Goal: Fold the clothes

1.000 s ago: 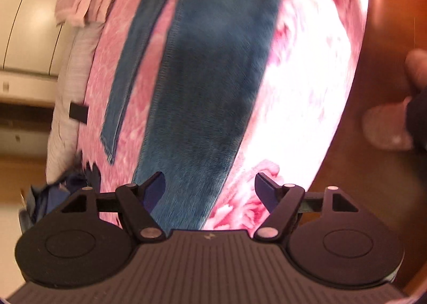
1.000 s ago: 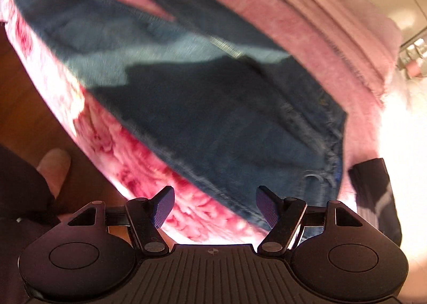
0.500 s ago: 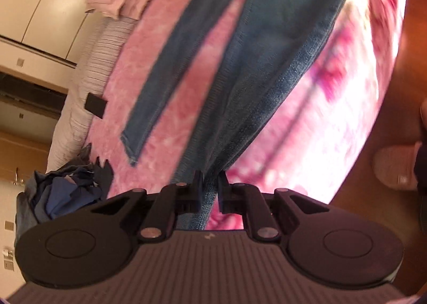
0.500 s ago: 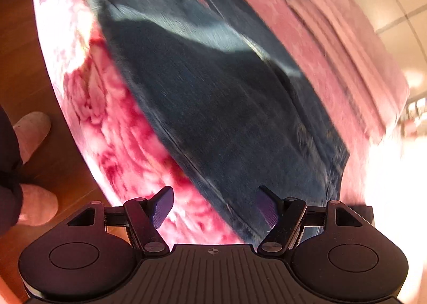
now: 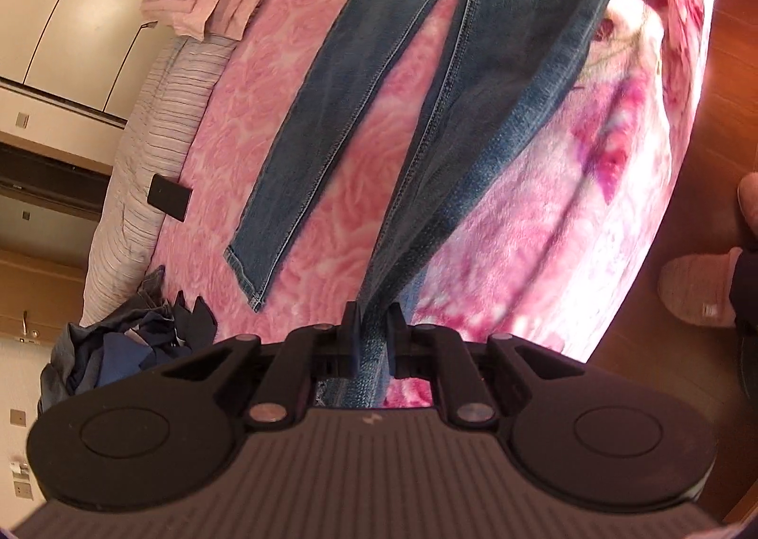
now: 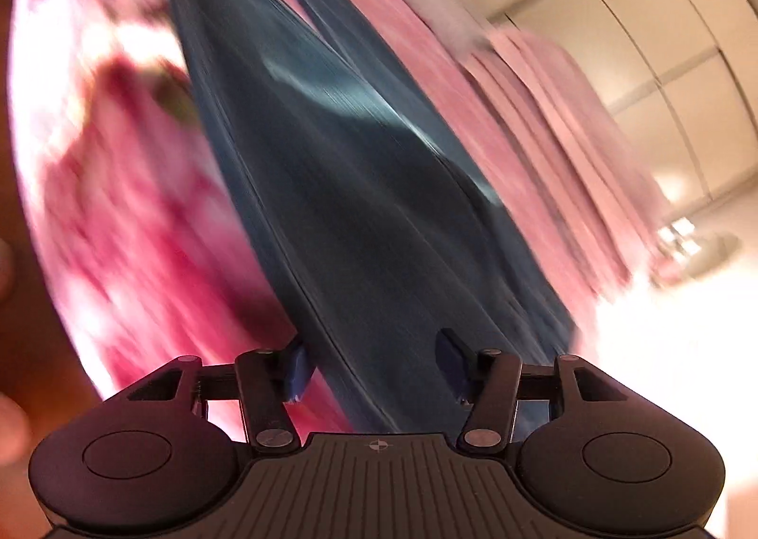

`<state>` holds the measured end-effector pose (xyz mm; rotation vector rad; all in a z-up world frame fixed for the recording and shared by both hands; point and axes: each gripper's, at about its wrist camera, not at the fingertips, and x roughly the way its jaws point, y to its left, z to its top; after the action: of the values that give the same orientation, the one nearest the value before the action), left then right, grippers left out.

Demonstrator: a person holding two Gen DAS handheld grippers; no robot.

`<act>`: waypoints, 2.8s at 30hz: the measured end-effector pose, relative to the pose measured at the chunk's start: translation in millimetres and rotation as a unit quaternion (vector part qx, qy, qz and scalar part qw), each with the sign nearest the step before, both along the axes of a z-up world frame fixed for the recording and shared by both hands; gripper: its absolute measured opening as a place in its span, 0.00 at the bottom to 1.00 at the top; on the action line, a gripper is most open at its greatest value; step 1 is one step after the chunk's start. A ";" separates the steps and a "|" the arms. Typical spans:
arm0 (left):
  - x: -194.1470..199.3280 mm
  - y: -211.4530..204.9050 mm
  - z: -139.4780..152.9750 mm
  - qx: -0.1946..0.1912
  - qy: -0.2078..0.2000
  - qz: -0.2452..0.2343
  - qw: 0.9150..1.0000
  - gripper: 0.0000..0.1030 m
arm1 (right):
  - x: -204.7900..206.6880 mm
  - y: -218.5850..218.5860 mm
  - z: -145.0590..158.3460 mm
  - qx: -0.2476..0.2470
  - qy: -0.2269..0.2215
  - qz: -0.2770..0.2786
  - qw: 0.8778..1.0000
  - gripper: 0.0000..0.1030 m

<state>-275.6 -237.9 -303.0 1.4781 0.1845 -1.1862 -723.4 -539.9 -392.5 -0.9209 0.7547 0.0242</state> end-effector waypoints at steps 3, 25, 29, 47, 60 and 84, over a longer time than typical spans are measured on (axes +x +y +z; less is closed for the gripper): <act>1.4 -6.4 0.0 0.005 -0.003 0.003 1.000 0.10 | 4.5 -48.1 -7.4 -0.038 0.027 -0.046 0.998 0.52; 95.0 -133.4 130.8 0.061 0.066 0.020 0.996 0.09 | 172.2 -118.3 184.9 -0.087 0.088 0.018 0.992 0.07; 145.7 -181.1 106.6 0.098 0.088 0.033 0.991 0.05 | 247.8 -123.8 184.4 -0.099 0.118 0.042 0.987 0.07; 245.1 -269.0 -11.0 0.138 0.137 0.087 0.977 0.16 | 416.4 -142.0 77.3 -0.052 0.226 -0.068 0.970 0.48; 260.2 -223.3 -12.0 0.123 0.125 0.149 0.973 0.48 | 363.4 -46.0 82.6 0.103 0.195 -0.042 0.974 0.48; 326.5 -246.5 -29.0 0.183 0.286 -0.022 0.940 0.04 | 469.0 -1.6 28.1 0.064 0.394 0.115 0.910 0.48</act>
<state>50.9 -484.3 -332.0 1.4141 0.8084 -1.6637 -254.4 -541.5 -364.4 -0.8630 1.3664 0.6816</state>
